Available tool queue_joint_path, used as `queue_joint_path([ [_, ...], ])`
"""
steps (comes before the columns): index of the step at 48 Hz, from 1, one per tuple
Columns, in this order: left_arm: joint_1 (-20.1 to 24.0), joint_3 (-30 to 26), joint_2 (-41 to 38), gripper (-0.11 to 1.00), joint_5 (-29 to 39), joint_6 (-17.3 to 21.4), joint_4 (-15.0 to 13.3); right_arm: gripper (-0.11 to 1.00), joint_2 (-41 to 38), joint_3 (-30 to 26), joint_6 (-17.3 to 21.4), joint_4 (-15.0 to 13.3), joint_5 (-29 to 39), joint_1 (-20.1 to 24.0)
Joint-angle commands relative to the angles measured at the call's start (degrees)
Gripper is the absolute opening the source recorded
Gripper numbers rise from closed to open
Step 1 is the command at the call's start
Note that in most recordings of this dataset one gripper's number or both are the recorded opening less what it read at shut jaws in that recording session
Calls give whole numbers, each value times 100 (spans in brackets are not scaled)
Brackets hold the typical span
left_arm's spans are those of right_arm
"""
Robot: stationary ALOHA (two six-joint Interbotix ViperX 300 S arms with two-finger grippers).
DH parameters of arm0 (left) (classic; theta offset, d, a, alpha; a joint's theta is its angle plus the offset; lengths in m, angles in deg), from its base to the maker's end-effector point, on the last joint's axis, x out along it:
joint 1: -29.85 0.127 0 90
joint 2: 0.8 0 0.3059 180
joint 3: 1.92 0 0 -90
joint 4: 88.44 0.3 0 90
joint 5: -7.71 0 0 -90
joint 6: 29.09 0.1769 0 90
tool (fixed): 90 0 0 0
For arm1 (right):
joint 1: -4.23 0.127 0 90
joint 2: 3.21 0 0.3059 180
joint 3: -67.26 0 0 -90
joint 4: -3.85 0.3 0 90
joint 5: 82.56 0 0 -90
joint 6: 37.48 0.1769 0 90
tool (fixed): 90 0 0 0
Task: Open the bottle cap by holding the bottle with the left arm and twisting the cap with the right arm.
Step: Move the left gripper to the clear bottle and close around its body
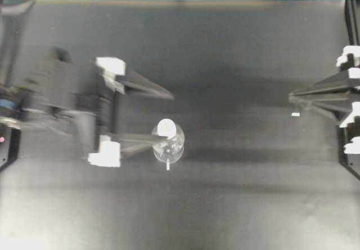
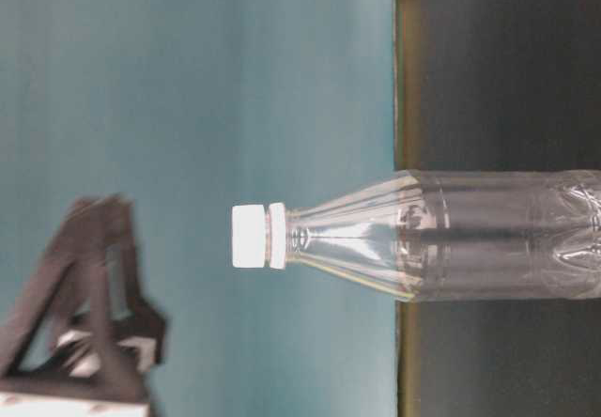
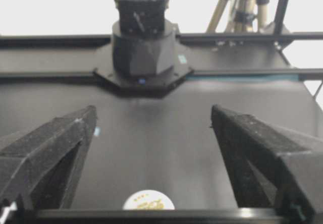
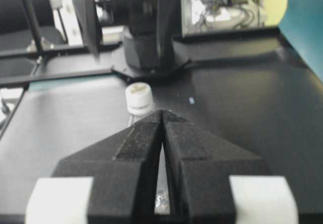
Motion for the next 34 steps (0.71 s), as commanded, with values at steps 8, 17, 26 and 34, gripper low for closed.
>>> queue_joint_path([
  [8,-35,-18,-404,99,-334,-70,18,0,167,-185,185,35,316,-88],
  [17,-18,176,-519,99,-352,-70,18,0,114,-167,316,35,334,-79],
  [26,-9,308,-896,99,-642,-114,18,0,105,-167,325,35,334,-88],
  [34,44,299,-1362,99,-940,-264,18,0,97,-158,448,35,334,-105],
])
